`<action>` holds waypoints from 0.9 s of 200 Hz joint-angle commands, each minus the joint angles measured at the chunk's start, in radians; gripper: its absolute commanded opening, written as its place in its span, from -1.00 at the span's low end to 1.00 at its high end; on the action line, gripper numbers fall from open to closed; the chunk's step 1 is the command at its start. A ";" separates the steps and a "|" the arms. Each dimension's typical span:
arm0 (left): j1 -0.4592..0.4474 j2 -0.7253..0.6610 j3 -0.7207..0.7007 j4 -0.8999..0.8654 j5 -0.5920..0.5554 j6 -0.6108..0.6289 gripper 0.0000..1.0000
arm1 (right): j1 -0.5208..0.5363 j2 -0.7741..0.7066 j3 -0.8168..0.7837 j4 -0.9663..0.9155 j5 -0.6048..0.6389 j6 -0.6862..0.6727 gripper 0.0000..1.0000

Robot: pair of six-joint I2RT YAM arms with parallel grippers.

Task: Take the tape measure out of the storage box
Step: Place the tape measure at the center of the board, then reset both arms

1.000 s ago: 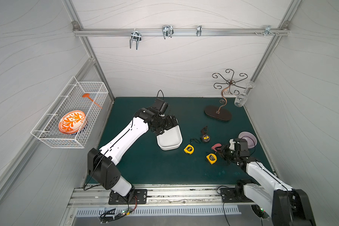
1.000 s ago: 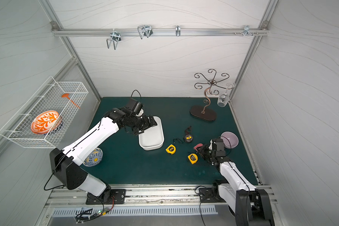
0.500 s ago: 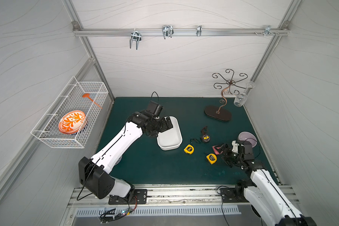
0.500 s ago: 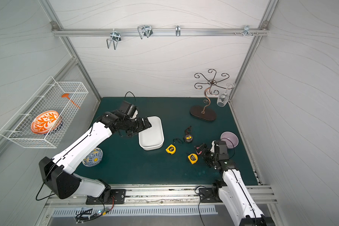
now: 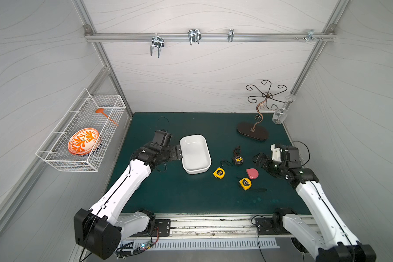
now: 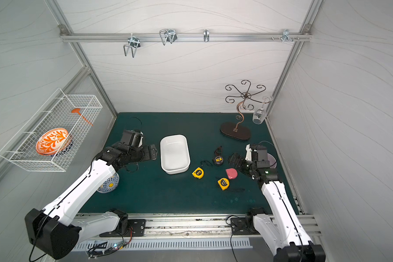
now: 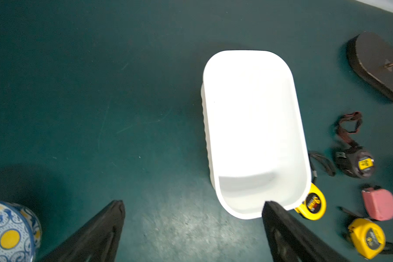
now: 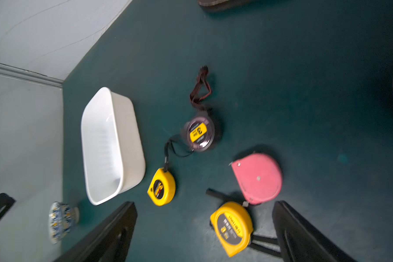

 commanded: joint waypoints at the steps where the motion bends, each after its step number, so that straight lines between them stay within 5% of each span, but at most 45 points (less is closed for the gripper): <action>1: 0.036 -0.027 -0.070 0.209 -0.036 0.155 0.98 | 0.005 0.041 0.026 0.087 0.140 -0.172 0.97; 47: 0.161 -0.020 -0.269 0.549 0.016 0.273 0.98 | 0.004 0.114 -0.115 0.457 0.309 -0.366 0.97; 114: 0.265 0.090 -0.578 1.159 0.010 0.367 0.98 | 0.015 0.355 -0.327 1.072 0.376 -0.475 0.98; 180: 0.312 0.302 -0.608 1.504 0.065 0.400 0.98 | 0.024 0.630 -0.357 1.430 0.345 -0.482 0.98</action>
